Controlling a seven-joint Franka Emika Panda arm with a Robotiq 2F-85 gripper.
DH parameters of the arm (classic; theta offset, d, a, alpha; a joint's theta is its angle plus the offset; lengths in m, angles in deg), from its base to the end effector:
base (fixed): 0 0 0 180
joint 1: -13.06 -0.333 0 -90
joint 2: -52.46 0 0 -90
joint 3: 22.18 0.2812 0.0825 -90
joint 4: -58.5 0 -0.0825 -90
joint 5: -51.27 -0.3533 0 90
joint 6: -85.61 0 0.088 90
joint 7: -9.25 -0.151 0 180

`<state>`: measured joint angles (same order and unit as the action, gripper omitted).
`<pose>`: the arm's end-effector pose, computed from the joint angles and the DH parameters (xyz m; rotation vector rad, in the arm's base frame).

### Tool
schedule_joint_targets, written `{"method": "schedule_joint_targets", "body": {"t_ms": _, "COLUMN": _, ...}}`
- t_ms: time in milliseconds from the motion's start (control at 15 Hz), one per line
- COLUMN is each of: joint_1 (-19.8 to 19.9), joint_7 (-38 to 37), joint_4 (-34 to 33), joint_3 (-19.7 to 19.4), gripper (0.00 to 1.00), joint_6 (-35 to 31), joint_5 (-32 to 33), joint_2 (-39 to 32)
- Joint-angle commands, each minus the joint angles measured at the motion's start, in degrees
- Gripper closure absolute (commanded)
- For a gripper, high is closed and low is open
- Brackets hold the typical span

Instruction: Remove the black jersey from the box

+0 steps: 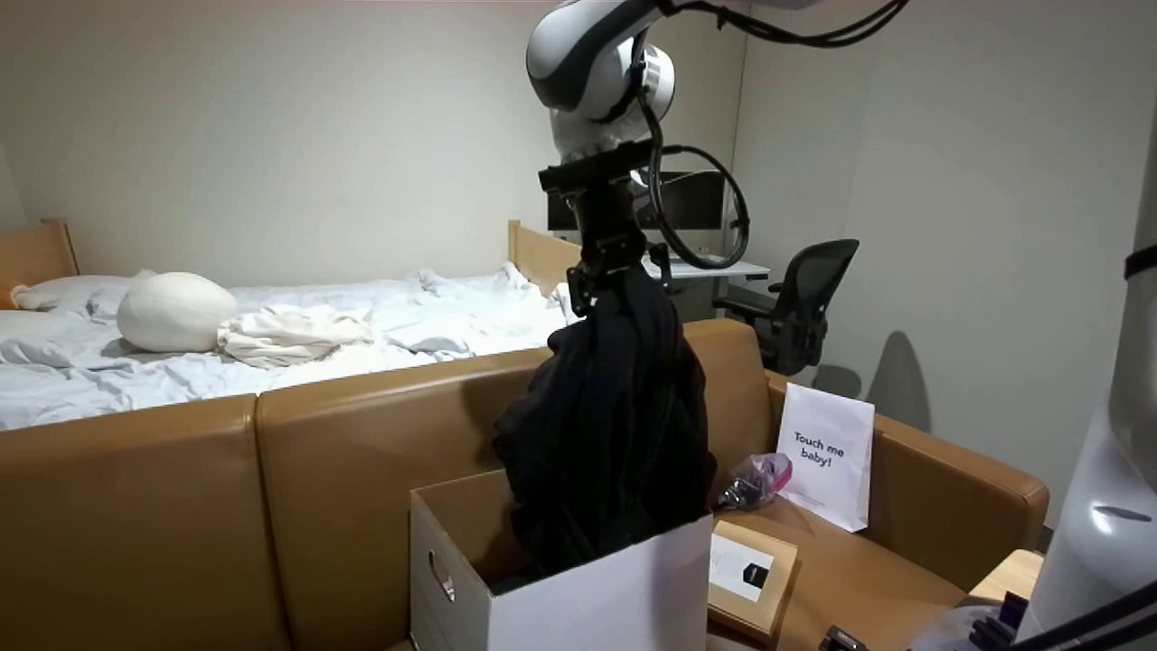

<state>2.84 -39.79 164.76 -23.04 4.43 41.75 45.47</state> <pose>0.4579 0.1029 0.3657 2.7112 -1.0123 -0.8459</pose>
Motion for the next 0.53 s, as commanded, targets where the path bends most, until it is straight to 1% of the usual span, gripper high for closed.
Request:
{"method": "schedule_joint_targets", "body": {"t_ms": 0, "joint_1": 1.43, "joint_7": -0.14, "joint_4": -0.01, "joint_3": 1.72, "gripper": 0.99, "joint_6": 0.14, "joint_5": 0.12, "joint_2": -0.04}}
{"method": "schedule_joint_targets", "body": {"t_ms": 67, "joint_1": 1.83, "joint_7": 0.2, "joint_4": 0.16, "joint_3": 1.42, "gripper": 1.0, "joint_6": -3.36, "joint_5": 0.51, "joint_2": 1.5}}
{"method": "schedule_joint_targets", "body": {"t_ms": 133, "joint_1": 2.86, "joint_7": 0.92, "joint_4": -0.58, "joint_3": 0.72, "gripper": 1.0, "joint_6": -5.44, "joint_5": 0.23, "joint_2": 3.21}}
{"method": "schedule_joint_targets", "body": {"t_ms": 200, "joint_1": 4.31, "joint_7": 1.3, "joint_4": -2.27, "joint_3": -0.22, "gripper": 0.99, "joint_6": -4.09, "joint_5": -0.97, "joint_2": 4.72}}
{"method": "schedule_joint_targets", "body": {"t_ms": 267, "joint_1": 5.05, "joint_7": 0.89, "joint_4": -2.45, "joint_3": -0.52, "gripper": 0.99, "joint_6": -5.23, "joint_5": -1.84, "joint_2": 5.62}}
{"method": "schedule_joint_targets", "body": {"t_ms": 467, "joint_1": 9.06, "joint_7": 0.3, "joint_4": -3.71, "joint_3": -2.78, "gripper": 1.0, "joint_6": -5.19, "joint_5": -3.85, "joint_2": 9.7}}
